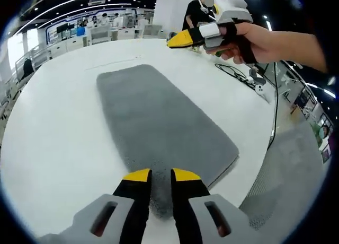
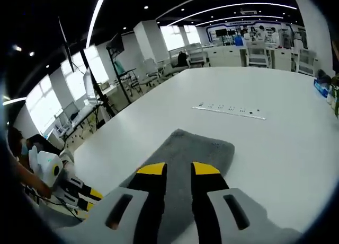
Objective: Fold the towel on the table until its edges align and the towel forms a compact rectangular stack.
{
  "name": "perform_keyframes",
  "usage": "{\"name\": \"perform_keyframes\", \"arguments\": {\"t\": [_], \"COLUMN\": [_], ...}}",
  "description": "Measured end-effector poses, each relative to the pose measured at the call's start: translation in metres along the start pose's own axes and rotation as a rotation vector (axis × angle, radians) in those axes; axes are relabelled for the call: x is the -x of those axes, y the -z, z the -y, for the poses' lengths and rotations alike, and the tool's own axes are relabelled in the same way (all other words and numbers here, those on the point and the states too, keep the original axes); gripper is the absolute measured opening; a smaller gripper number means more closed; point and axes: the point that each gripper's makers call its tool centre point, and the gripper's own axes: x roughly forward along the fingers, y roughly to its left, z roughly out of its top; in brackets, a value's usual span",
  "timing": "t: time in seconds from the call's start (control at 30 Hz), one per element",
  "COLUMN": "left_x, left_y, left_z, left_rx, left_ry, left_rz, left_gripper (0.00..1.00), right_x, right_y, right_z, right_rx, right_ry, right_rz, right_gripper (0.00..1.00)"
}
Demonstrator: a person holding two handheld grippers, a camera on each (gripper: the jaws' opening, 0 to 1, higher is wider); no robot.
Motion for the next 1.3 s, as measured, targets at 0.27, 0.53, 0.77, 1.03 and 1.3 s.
{"name": "perform_keyframes", "arguments": {"t": [0.27, 0.53, 0.77, 1.03, 1.3], "left_x": [-0.002, -0.001, 0.010, 0.017, 0.026], "left_y": [0.025, 0.024, 0.009, 0.007, 0.009], "left_z": [0.006, 0.008, 0.005, 0.007, 0.005], "left_rx": [0.036, 0.029, 0.027, -0.011, -0.036], "left_ry": [-0.069, -0.118, -0.164, -0.178, -0.161], "left_rz": [-0.100, -0.118, -0.081, -0.076, -0.039], "left_gripper": [0.16, 0.17, 0.18, 0.20, 0.22], "right_x": [0.019, 0.039, 0.048, 0.059, 0.065], "right_y": [0.013, 0.026, 0.030, 0.038, 0.049], "right_z": [-0.013, -0.023, -0.028, -0.040, -0.049], "right_rx": [0.035, 0.069, 0.096, 0.131, 0.148], "right_ry": [-0.087, -0.146, -0.171, -0.200, -0.215], "right_rz": [0.002, 0.002, 0.005, 0.009, 0.000], "right_gripper": [0.18, 0.22, 0.24, 0.25, 0.26]}}
